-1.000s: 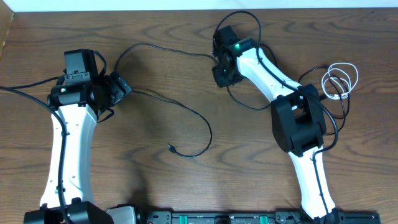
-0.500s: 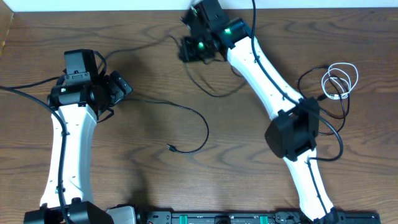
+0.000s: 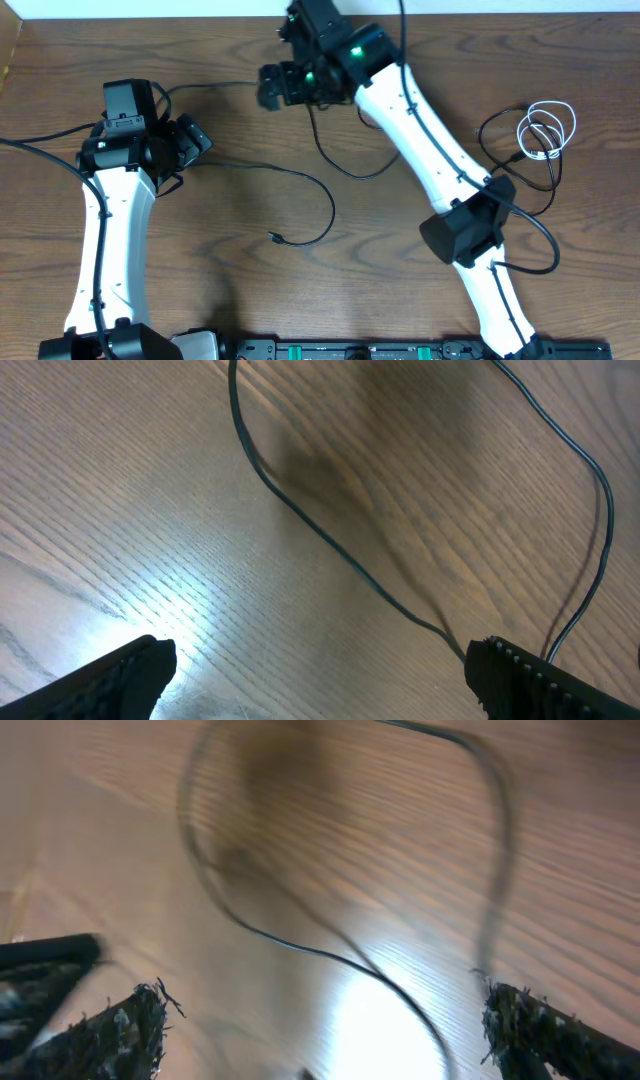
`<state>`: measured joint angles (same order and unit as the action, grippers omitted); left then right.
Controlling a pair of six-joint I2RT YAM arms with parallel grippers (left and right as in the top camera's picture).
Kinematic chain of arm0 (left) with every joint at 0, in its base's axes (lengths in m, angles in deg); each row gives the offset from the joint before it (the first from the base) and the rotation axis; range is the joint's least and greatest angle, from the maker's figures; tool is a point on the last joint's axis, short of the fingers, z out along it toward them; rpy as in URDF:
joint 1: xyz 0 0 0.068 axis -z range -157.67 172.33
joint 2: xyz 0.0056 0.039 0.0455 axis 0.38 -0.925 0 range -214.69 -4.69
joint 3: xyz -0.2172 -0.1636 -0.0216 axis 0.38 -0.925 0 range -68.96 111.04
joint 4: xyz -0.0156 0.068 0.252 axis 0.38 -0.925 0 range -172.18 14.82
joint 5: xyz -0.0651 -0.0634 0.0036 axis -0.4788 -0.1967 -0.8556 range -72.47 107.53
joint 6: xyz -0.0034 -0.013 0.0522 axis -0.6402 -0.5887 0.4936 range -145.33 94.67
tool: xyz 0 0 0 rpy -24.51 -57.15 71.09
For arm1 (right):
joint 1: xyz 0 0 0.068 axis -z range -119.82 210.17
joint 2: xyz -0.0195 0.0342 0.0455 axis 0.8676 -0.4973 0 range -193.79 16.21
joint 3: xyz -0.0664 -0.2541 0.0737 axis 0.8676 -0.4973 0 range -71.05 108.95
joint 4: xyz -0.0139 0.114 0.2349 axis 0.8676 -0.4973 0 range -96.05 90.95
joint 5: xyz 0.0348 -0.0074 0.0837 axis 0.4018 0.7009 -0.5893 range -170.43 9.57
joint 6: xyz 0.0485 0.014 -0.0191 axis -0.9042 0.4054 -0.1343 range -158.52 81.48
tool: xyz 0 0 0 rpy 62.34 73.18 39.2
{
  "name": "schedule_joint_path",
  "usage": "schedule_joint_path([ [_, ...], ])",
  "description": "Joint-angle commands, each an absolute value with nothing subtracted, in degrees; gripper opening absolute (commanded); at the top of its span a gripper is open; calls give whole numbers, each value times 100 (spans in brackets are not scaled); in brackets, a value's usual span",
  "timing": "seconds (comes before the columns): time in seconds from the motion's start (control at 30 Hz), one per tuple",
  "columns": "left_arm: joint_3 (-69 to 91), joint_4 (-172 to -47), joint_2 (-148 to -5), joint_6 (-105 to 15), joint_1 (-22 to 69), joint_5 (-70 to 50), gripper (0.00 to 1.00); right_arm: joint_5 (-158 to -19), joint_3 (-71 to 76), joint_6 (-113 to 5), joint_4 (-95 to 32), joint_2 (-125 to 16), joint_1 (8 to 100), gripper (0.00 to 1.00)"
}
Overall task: Untangle cables
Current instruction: 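Grasp the black cable near the center with the right gripper and pull up-left, then release the black cable and retract the right arm to the right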
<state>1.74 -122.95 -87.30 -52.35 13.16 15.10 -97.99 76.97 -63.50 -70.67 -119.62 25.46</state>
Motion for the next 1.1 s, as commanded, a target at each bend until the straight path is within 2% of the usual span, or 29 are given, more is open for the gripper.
schedule_joint_path([
  [0.0,198,-12312,-8706,-5242,1297,1564,98,-9270,7745,-6288,-7578,-11503,2985,99],
  [0.13,198,-12312,-8706,-5242,1297,1564,98,-8780,7745,-6288,-8323,-11031,3555,99],
  [0.43,198,-12312,-8706,-5242,1297,1564,98,-6770,7741,-6223,-9633,-10417,5061,99],
  [0.57,198,-12312,-8706,-5242,1297,1564,98,-6746,7730,-5733,-9635,-10415,5636,99],
  [0.73,198,-12312,-8706,-5242,1297,1564,98,-7010,7730,-5709,-9635,-10415,6104,99],
  [1.07,198,-12302,-8706,-5268,1297,1540,98,-7056,7730,-5711,-9635,-10417,6239,99],
])
